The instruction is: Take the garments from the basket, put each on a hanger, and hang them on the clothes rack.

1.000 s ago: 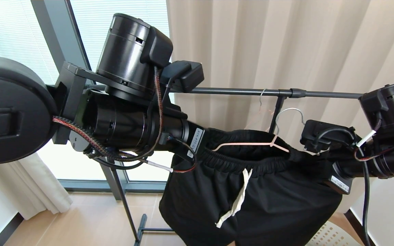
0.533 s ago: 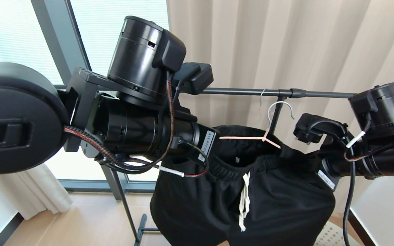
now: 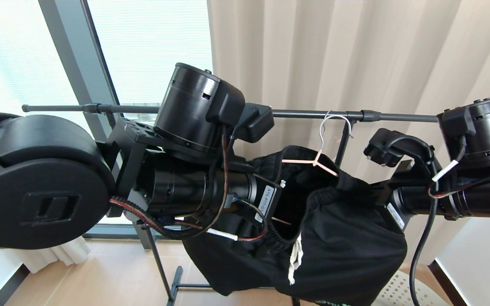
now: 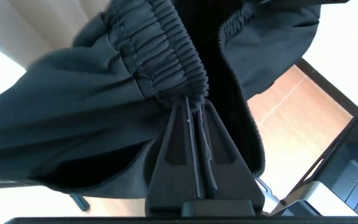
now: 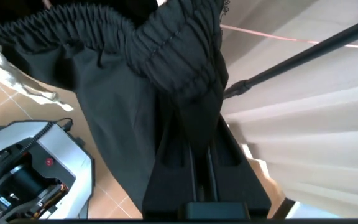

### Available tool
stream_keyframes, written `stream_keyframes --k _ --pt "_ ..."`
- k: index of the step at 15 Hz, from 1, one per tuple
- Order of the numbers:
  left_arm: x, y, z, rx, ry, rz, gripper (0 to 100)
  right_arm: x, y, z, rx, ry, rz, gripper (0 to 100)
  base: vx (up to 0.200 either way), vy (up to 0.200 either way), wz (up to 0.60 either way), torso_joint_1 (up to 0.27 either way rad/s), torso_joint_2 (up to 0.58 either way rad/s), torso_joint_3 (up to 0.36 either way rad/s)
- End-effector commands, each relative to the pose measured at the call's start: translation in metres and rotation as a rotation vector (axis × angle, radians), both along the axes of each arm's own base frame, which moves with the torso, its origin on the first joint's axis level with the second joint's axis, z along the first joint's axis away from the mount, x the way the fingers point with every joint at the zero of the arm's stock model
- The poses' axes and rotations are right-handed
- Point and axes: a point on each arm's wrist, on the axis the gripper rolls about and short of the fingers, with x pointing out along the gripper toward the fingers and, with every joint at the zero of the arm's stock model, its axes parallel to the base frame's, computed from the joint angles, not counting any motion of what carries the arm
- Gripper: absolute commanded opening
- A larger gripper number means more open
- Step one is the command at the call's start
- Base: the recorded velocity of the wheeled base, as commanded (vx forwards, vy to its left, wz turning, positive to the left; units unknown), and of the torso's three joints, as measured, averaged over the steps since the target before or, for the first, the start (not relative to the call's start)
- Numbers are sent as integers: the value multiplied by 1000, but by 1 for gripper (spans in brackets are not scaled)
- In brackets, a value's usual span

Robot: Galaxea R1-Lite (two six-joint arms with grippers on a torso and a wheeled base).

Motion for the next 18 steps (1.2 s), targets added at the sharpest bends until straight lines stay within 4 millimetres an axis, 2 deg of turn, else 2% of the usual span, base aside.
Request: stream_keyframes --k 1,4,9,18 --pt "0 1 -7 7 7 -1 0 -6 -2 4 18 -12 14 0 0 0 0 0 0 0" --pt "2 1 -14 -4 -1 4 0 -14 -5 15 58 -64 37 0 0 0 0 0 0 0" --pt "8 -5 -29 -34 -29 3 0 -26 -9 21 109 -72 98 0 0 0 0 0 0 0" --pt "19 -18 -39 -79 -96 -4 0 -38 -8 17 178 -104 192 0 0 0 0 0 0 0"
